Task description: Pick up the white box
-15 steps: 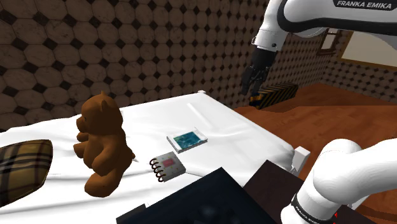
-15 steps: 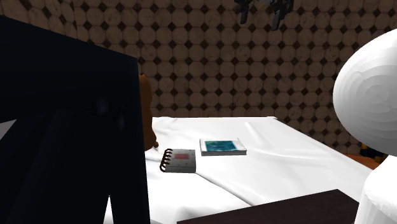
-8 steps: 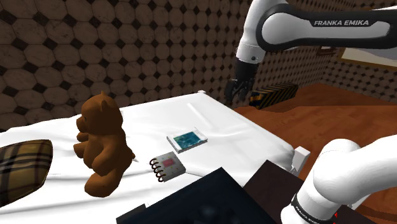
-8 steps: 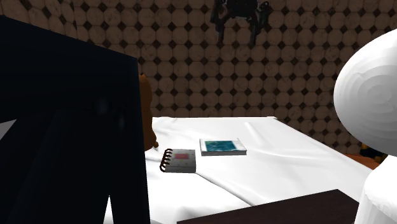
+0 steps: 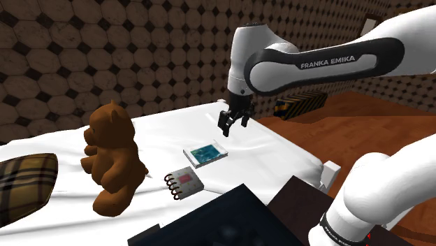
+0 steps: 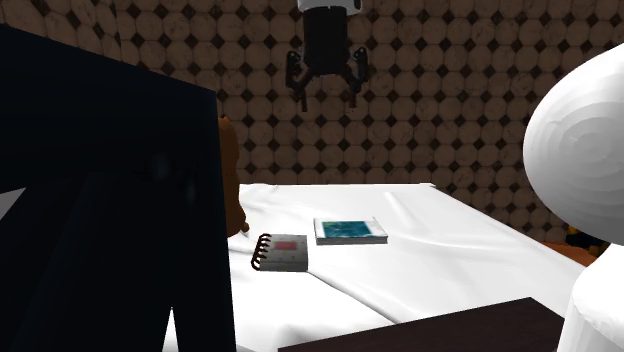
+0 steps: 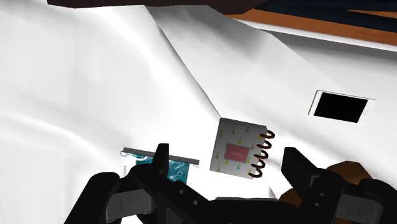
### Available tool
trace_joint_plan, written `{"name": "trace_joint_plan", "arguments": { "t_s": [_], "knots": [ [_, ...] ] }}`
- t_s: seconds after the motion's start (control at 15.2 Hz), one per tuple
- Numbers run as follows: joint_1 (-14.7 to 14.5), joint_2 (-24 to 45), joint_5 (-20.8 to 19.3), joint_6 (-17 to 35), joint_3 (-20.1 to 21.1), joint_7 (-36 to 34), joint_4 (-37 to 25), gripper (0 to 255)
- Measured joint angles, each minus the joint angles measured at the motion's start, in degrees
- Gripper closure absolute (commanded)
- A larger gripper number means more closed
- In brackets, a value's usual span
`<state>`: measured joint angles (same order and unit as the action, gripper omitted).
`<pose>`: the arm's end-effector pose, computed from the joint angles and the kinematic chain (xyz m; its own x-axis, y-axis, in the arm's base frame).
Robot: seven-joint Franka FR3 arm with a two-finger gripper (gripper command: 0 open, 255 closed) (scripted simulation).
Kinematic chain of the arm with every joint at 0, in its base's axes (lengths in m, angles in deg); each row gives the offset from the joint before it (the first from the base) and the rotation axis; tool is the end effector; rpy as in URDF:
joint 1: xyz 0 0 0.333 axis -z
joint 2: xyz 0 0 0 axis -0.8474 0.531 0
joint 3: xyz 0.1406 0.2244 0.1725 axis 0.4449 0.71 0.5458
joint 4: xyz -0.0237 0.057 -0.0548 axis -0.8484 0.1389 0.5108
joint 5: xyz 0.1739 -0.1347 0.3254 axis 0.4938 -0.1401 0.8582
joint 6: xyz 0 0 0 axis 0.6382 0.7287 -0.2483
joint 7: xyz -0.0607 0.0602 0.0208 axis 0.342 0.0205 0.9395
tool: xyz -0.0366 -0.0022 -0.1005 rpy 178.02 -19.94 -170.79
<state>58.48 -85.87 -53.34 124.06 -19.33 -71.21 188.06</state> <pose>0.3898 0.1406 0.5190 0.9919 -0.0678 0.1074 -0.0772 -0.9933 0.0858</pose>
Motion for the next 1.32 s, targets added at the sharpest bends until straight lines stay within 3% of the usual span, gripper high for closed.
{"name": "trace_joint_plan", "arguments": {
  "t_s": [0.46, 0.73, 0.99, 1.32],
  "knots": [
    [2.41, 14.36, -9.21, 6.47, 10.07, -14.71, -4.29, 0],
    [3.46, 25.37, -18.52, 8.15, 14.23, -24.82, -8.84, 0],
    [1.45, 36.66, -28.53, 6.58, 15.88, -35.35, -14.76, 0],
    [-3.78, 50.58, -39.08, 2.83, 13.63, -44.76, -23.98, 0]
  ]
}}
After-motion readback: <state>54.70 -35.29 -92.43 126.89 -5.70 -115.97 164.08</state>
